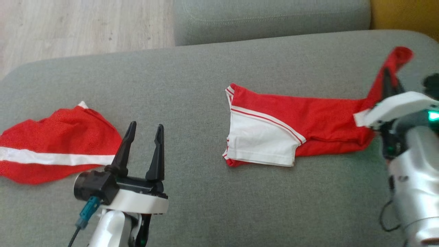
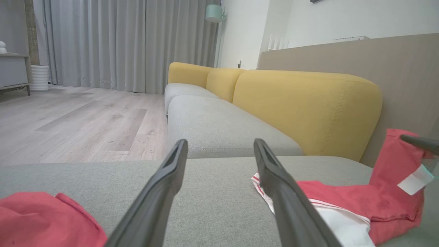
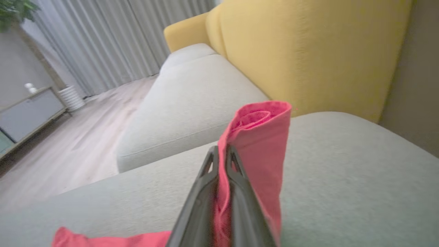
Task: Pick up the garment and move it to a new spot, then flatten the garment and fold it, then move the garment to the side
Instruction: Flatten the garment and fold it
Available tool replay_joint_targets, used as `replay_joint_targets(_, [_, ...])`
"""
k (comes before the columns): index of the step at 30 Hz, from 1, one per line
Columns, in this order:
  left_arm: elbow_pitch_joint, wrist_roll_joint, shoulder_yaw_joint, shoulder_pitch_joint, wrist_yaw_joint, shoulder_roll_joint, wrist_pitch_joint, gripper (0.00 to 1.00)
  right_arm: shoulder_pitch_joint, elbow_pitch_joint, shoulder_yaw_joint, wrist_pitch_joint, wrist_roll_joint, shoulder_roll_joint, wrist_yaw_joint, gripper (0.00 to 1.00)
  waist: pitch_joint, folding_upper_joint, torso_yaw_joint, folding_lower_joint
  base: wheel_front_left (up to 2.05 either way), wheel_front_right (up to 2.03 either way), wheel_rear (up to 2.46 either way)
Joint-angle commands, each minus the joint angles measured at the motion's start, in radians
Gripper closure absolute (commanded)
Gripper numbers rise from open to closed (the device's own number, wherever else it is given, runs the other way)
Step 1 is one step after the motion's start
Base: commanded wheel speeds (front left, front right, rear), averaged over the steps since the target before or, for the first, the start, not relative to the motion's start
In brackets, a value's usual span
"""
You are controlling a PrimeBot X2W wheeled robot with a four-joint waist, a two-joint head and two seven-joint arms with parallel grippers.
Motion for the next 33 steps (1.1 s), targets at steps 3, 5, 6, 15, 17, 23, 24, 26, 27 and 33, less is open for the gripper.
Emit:
replay_joint_targets(3, [-0.033, -0.009, 0.037, -0.017, 0.002, 0.006, -0.005, 0.00, 0.015, -0.100, 0.063, 0.030, 0.011, 0.058, 0.007, 1.00, -0.011, 0.0000, 0.008, 0.0001, 0.00, 0.00, 0.00])
replay_joint_targets(5, [-0.035, -0.011, 0.041, -0.014, 0.002, 0.005, -0.005, 0.00, 0.033, -0.144, 0.095, 0.051, 0.015, 0.088, 0.007, 1.00, -0.011, 0.0000, 0.013, 0.0001, 0.00, 0.00, 0.00])
replay_joint_targets(6, [-0.036, -0.013, 0.044, -0.012, 0.002, 0.004, -0.005, 0.00, 0.044, -0.164, 0.112, 0.063, 0.017, 0.100, 0.007, 1.00, -0.010, 0.0000, 0.016, 0.0001, 0.00, 0.00, 0.00])
replay_joint_targets(15, [-0.031, -0.020, 0.037, -0.017, 0.002, 0.000, -0.005, 0.00, 0.120, -0.258, 0.299, 0.106, 0.124, 0.133, 0.007, 1.00, 0.006, 0.0000, 0.062, 0.0001, 0.00, 0.00, 0.00])
replay_joint_targets(17, [-0.027, -0.019, 0.036, -0.019, 0.002, -0.001, -0.005, 0.00, 0.132, -0.256, 0.349, 0.101, 0.162, 0.133, 0.007, 1.00, 0.004, 0.0000, 0.075, 0.0001, 0.00, 0.00, 0.00])
replay_joint_targets(23, [-0.020, -0.021, 0.037, -0.013, 0.002, -0.004, -0.005, 0.00, 0.154, -0.222, 0.478, 0.083, 0.250, 0.133, 0.007, 1.00, -0.006, 0.0000, 0.108, 0.0001, 0.00, 0.00, 0.00])
replay_joint_targets(24, [-0.019, -0.022, 0.037, -0.011, 0.002, -0.004, -0.005, 0.00, 0.156, -0.212, 0.494, 0.078, 0.258, 0.133, 0.007, 1.00, -0.007, 0.0000, 0.112, 0.0001, 0.00, 0.00, 0.00])
replay_joint_targets(26, [-0.016, -0.023, 0.036, -0.006, 0.002, -0.004, -0.005, 0.00, 0.158, -0.194, 0.522, 0.071, 0.277, 0.133, 0.007, 1.00, -0.009, 0.0000, 0.117, 0.0001, 0.00, 0.00, 0.00])
replay_joint_targets(27, [-0.015, -0.023, 0.037, -0.004, 0.002, -0.005, -0.005, 0.00, 0.158, -0.184, 0.534, 0.067, 0.285, 0.133, 0.007, 1.00, -0.010, 0.0000, 0.120, 0.0001, 0.00, 0.00, 0.00])
replay_joint_targets(33, [-0.009, -0.025, 0.041, 0.003, 0.002, -0.006, -0.005, 0.00, 0.154, -0.154, 0.603, 0.055, 0.351, 0.133, 0.007, 0.00, -0.012, 0.0000, 0.123, 0.0001, 0.00, 0.00, 0.00])
